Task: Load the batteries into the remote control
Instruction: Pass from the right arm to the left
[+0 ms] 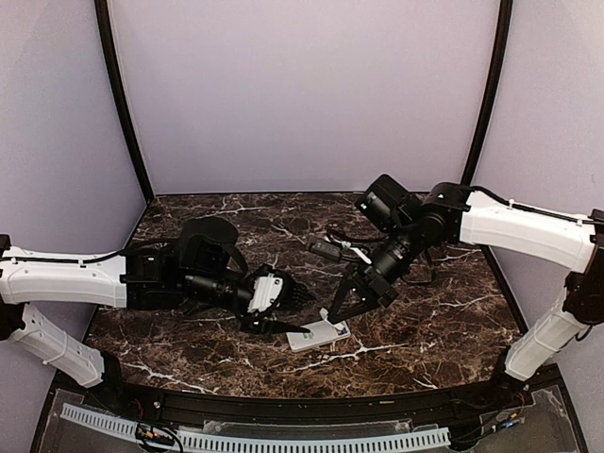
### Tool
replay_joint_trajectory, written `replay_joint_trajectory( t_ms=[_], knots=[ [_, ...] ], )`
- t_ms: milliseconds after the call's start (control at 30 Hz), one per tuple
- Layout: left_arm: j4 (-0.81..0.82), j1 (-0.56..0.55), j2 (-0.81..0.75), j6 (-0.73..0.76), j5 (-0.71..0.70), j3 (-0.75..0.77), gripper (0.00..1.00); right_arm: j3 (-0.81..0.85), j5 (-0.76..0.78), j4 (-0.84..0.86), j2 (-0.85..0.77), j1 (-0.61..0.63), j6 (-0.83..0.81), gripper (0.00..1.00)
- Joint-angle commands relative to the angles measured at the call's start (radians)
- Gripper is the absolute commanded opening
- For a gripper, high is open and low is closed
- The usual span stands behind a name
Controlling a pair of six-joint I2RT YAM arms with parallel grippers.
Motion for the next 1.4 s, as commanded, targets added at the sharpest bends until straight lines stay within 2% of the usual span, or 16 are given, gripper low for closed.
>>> replay_joint_trajectory(
  t_ms=[0,67,133,233,567,800,1033,1200,1267,1367],
  knots=[
    [0.018,-0.015,0.017,0.006,0.027,0.006,0.50,0.042,-0.042,0.002,-0.001,0.005,-0.011,0.00],
    [0.052,-0.018,0.026,0.001,0.024,0.005,0.44,0.052,-0.042,0.003,0.004,0.004,-0.012,0.00],
    [0.062,-0.022,0.043,-0.004,0.012,0.015,0.33,0.062,-0.036,-0.004,0.013,0.005,-0.019,0.00],
    [0.061,-0.026,0.070,-0.016,-0.020,0.032,0.31,0.067,-0.032,-0.017,0.024,0.005,-0.024,0.00],
    [0.121,-0.029,0.082,-0.027,-0.062,0.027,0.31,0.060,-0.024,-0.024,0.023,0.008,-0.028,0.00],
    [0.126,-0.029,0.086,-0.039,-0.014,0.036,0.21,0.064,-0.022,-0.017,0.032,0.008,-0.029,0.00],
    [0.092,-0.030,0.087,-0.047,-0.012,0.057,0.00,0.064,-0.008,-0.016,0.035,0.008,-0.019,0.00],
    [0.133,-0.030,0.081,-0.097,-0.017,0.038,0.00,0.065,0.021,-0.002,0.014,0.007,-0.007,0.00],
    [0.163,-0.029,0.076,-0.137,-0.023,0.026,0.00,0.074,0.071,0.026,-0.004,0.001,0.010,0.17],
    [0.208,-0.029,0.067,-0.212,-0.034,0.008,0.00,0.072,0.134,0.115,-0.061,-0.029,0.046,0.30]
  ],
)
